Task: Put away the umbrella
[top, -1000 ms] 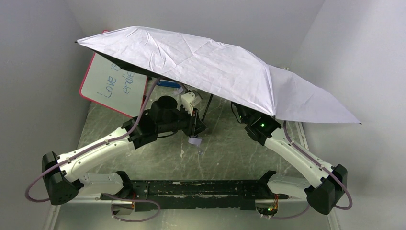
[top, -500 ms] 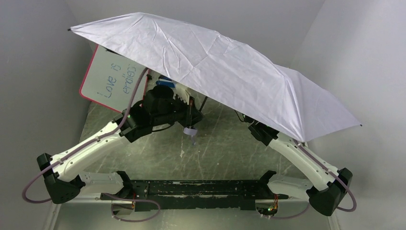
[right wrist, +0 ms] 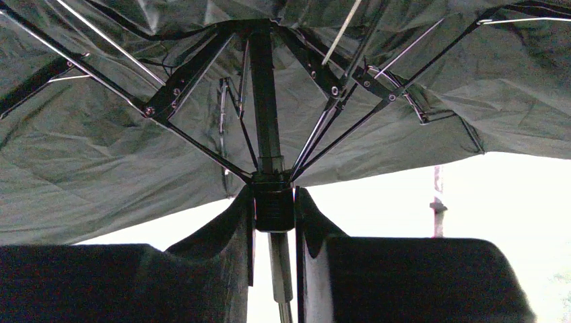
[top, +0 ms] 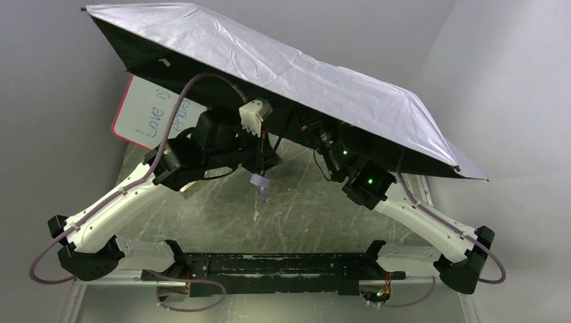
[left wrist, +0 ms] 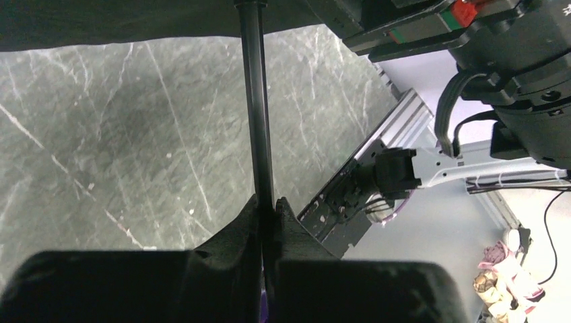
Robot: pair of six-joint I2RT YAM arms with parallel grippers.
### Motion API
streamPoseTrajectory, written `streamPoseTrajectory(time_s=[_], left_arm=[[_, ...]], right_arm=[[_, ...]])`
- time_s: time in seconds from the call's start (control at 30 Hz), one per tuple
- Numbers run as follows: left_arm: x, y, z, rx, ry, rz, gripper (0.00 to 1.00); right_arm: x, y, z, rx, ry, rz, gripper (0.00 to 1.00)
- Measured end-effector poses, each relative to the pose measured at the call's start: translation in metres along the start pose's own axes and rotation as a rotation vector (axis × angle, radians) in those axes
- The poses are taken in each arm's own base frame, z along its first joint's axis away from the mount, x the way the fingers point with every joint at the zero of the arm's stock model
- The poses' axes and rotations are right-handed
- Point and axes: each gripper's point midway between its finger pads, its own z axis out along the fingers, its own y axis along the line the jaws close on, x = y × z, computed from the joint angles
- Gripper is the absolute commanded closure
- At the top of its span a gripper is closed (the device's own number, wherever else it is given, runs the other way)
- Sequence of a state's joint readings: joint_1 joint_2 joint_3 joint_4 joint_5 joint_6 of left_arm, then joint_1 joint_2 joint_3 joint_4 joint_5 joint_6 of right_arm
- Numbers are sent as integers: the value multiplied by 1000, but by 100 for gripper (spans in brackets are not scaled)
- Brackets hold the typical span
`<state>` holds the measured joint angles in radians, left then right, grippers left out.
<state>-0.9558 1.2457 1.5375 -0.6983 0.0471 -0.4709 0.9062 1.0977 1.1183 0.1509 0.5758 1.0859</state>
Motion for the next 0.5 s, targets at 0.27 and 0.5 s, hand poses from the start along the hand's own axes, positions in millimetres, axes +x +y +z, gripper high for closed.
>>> streamPoseTrajectory(time_s=[0.27,0.5], left_arm=[[-1,-3,-22,-53,110,-6,95],[15,8,-25,-108,186,-4,95]], right_arm=[[9,-9,-8,92,25,153,100],[23,-35,-15,165,36,234,100]])
